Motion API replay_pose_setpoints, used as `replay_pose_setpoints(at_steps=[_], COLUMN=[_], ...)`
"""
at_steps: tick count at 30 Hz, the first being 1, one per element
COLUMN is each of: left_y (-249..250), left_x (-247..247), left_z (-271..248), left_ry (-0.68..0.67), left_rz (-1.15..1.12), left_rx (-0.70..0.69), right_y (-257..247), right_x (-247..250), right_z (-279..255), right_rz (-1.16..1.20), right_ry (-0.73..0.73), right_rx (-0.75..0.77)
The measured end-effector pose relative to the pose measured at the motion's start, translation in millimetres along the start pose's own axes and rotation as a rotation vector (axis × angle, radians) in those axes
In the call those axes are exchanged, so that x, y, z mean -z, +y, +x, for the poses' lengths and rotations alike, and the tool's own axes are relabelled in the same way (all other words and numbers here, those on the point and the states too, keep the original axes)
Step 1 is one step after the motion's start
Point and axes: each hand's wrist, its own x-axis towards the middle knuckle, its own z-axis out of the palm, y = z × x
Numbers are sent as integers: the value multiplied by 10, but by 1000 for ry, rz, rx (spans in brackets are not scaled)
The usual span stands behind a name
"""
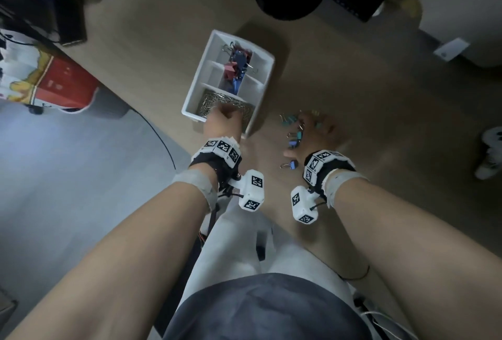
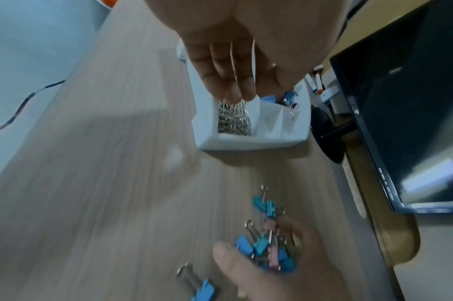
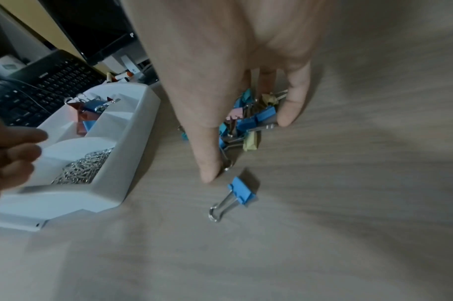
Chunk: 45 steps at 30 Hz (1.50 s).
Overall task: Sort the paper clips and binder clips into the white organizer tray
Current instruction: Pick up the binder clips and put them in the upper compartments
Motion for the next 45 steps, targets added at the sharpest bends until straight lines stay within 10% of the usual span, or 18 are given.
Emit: replay_pose_setpoints(at_steps=[13,25,36,45], left_y=[119,263,187,81], left_x=[123,468,430,366], left_z=[354,883,1193,1263], left_ry=[-36,184,-232,-149], left_rz=[107,274,206,337], left_rx=[26,-273,-20,-53], right_y=[-184,-417,-1273,-480], right_x=[-171,-128,508,214], right_z=[158,232,345,327], right_rz=[200,420,648,230], right_ry=[134,287,66,37], right_rx=[137,-12,231,-294])
